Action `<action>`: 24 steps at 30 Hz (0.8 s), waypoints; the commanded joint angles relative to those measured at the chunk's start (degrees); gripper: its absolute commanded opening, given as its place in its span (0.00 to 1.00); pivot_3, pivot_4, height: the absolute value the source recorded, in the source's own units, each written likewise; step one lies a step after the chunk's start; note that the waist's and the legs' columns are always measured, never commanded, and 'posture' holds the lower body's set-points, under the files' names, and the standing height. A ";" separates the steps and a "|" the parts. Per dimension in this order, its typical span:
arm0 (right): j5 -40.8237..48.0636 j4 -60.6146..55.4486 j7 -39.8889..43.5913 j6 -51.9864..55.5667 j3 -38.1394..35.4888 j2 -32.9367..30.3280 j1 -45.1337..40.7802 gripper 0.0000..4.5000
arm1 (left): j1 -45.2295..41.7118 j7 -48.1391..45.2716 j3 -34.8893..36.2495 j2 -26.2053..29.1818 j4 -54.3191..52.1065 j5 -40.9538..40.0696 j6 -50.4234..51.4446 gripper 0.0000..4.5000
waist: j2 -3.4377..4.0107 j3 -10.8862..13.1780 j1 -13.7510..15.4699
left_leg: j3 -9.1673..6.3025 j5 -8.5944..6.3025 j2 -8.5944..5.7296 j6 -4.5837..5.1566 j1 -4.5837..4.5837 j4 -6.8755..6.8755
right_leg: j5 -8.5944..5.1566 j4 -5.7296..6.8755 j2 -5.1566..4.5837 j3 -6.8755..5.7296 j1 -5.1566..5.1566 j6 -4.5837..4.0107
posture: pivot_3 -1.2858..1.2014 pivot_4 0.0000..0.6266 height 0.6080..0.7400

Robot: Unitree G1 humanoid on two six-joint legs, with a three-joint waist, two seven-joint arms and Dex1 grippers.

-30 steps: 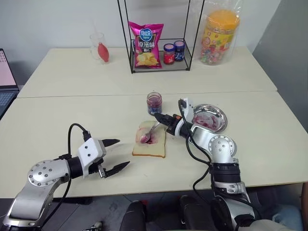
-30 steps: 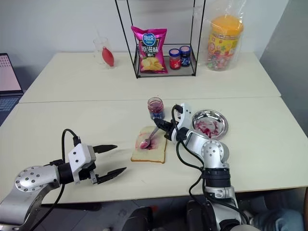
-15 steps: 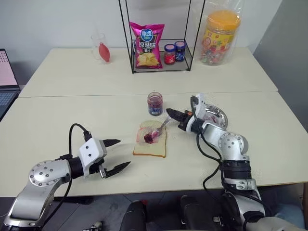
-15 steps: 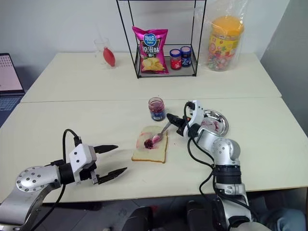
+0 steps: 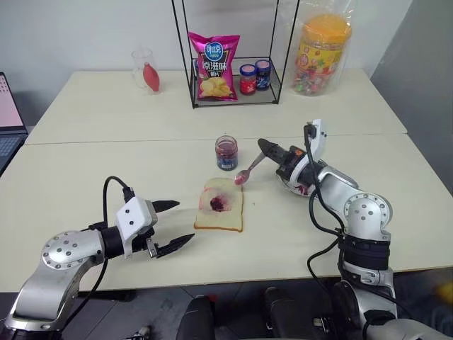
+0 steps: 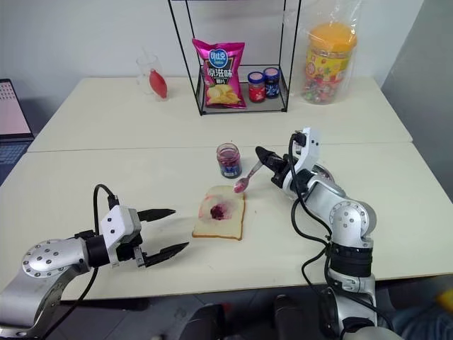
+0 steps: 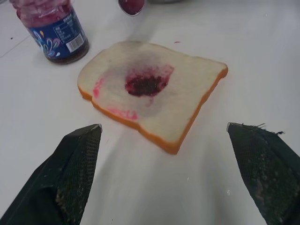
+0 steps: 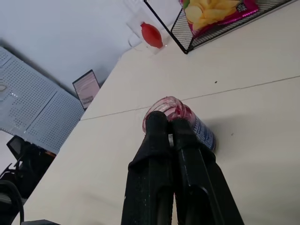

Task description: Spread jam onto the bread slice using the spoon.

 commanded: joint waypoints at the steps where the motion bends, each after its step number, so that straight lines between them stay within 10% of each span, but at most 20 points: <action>1: 2.25 -4.69 0.28 -3.47 -5.07 -2.82 0.05 0.00 | -5.18 0.47 -1.03 1.03 -5.89 -3.71 4.56 1.00 | 0.00 0.00 0.33 | 0.00 0.00 -0.01 0.00 0.00 0.01 | 0.00 -0.01 0.00 0.00 0.02 0.00 | 0.52 0.24 1.00; 13: -0.99 -0.22 1.35 -14.94 -16.37 -10.10 12.33 0.00 | -33.01 2.11 -16.10 -7.65 -4.14 -5.53 16.51 1.00 | -0.01 -0.02 1.21 | 0.03 0.00 -0.06 0.00 0.01 0.08 | 0.03 -0.04 0.03 0.04 0.09 0.07 | 0.52 0.24 1.00; 24: 0.38 8.44 1.13 -18.96 -16.72 -9.70 11.78 0.00 | -36.92 -0.79 -22.91 -10.03 -0.44 -0.45 13.38 1.00 | 0.05 -0.01 -0.48 | 0.11 0.01 0.03 0.01 0.10 0.08 | 0.06 0.04 0.16 0.18 0.07 0.09 | 0.52 0.24 1.00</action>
